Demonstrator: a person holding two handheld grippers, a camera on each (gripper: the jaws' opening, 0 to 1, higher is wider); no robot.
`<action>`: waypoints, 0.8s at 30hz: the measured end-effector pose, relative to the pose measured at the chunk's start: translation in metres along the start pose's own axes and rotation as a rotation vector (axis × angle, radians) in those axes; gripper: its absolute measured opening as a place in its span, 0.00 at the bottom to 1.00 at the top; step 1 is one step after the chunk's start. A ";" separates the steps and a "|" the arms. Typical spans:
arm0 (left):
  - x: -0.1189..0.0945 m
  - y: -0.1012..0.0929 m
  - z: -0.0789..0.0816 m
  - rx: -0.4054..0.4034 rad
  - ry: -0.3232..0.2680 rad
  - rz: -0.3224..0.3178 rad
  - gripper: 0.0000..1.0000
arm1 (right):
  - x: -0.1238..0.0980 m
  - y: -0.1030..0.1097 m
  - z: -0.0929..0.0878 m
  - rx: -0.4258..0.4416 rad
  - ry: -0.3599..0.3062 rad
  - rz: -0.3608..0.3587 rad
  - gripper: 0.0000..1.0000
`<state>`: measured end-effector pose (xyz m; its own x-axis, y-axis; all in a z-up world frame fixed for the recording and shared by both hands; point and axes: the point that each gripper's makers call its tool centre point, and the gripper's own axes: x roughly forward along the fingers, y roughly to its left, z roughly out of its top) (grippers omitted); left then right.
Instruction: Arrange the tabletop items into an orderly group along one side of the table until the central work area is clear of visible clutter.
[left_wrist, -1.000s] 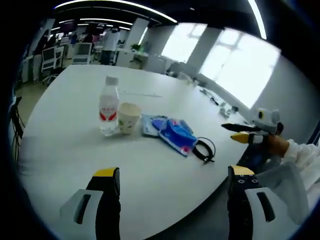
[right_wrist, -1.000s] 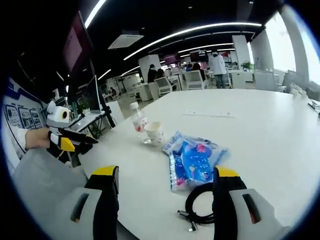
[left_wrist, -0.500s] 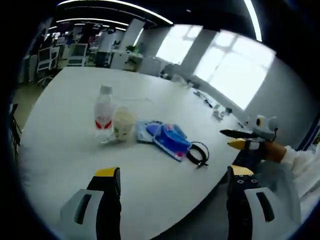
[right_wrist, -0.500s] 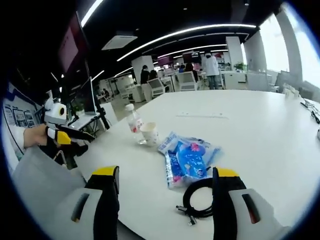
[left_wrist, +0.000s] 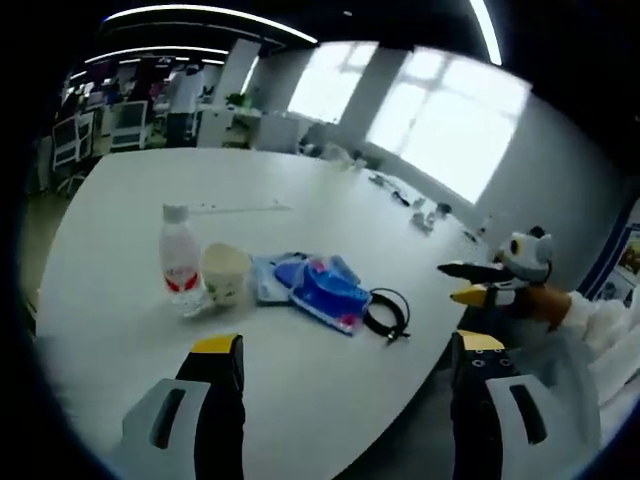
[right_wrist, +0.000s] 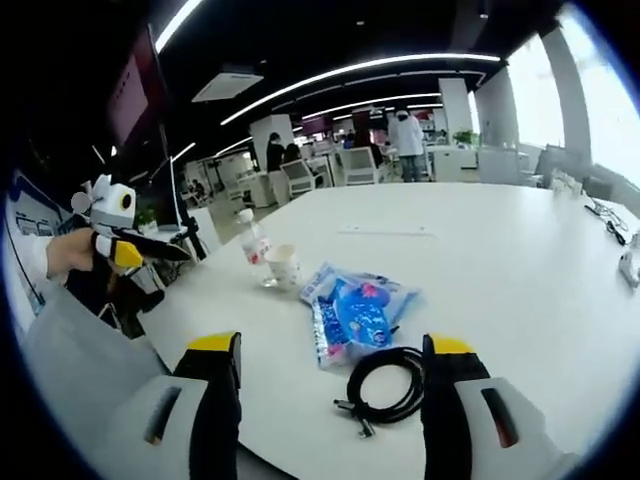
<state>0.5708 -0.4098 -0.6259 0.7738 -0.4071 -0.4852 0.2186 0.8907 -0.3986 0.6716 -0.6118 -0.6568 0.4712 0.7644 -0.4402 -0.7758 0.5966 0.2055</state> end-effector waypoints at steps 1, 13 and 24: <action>0.002 0.000 0.000 0.010 0.001 0.005 0.81 | 0.001 -0.003 -0.001 0.001 0.005 0.001 0.70; 0.038 0.002 0.009 0.060 0.042 0.046 0.80 | 0.015 -0.032 0.004 -0.023 0.048 0.063 0.69; 0.081 0.018 0.016 0.058 0.067 0.082 0.80 | 0.023 -0.049 -0.015 0.033 0.086 0.102 0.66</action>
<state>0.6464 -0.4235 -0.6598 0.7494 -0.3434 -0.5661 0.1917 0.9309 -0.3109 0.7140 -0.6272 -0.6902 0.3517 0.7986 -0.4884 -0.8027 0.5257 0.2815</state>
